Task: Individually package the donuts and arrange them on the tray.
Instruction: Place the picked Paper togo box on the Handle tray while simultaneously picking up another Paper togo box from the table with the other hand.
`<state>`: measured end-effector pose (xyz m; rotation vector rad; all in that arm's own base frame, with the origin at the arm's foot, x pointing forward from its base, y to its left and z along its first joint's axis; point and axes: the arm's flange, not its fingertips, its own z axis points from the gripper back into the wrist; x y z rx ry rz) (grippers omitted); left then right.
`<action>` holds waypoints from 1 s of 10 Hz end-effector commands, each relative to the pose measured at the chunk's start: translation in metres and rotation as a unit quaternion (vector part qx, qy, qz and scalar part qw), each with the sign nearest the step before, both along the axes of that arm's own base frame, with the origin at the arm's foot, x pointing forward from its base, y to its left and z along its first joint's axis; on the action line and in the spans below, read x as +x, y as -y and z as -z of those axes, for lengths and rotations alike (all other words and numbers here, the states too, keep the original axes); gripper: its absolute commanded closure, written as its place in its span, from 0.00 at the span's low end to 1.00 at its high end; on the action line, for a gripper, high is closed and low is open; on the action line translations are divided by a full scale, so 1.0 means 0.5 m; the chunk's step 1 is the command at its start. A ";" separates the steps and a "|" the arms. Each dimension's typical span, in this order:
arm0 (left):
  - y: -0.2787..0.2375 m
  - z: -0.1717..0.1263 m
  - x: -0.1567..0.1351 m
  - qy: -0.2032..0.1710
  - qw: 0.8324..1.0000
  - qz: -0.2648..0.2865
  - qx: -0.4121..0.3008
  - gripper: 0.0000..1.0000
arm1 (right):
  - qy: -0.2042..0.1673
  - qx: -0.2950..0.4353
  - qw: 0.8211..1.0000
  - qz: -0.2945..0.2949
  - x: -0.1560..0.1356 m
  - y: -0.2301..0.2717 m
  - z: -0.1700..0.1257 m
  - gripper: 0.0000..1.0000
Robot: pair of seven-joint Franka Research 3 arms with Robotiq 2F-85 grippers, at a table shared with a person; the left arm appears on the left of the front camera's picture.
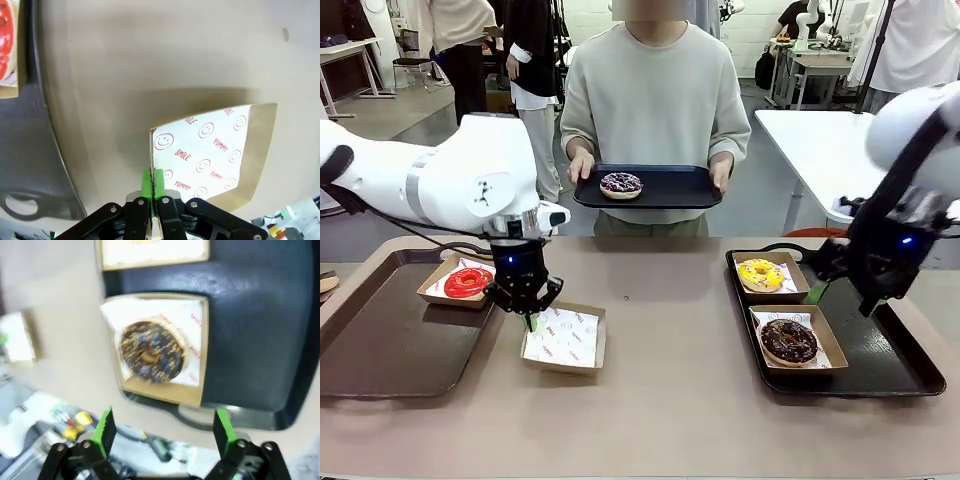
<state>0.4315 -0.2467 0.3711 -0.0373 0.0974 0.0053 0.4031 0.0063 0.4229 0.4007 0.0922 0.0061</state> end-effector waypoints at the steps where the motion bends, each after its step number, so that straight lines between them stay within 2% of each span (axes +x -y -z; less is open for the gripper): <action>1: 0.001 -0.074 0.005 0.000 1.000 0.001 -0.014 1.00 | -0.001 0.123 0.992 -0.001 -0.045 0.121 -0.057 0.00; 4: 0.038 -0.190 0.042 0.017 1.000 0.011 -0.005 1.00 | 0.014 0.264 0.964 -0.019 -0.087 0.287 -0.085 0.00; 6: 0.062 -0.240 0.077 0.030 0.999 0.023 -0.002 1.00 | 0.036 0.333 0.942 0.018 -0.095 0.384 -0.076 0.00; 8: 0.073 -0.265 0.113 0.044 0.999 0.030 -0.004 1.00 | 0.062 0.380 0.919 0.085 -0.108 0.442 -0.056 0.00; 10: 0.077 -0.269 0.152 0.037 0.999 0.024 -0.005 1.00 | 0.070 0.393 0.911 0.100 -0.122 0.476 -0.033 0.00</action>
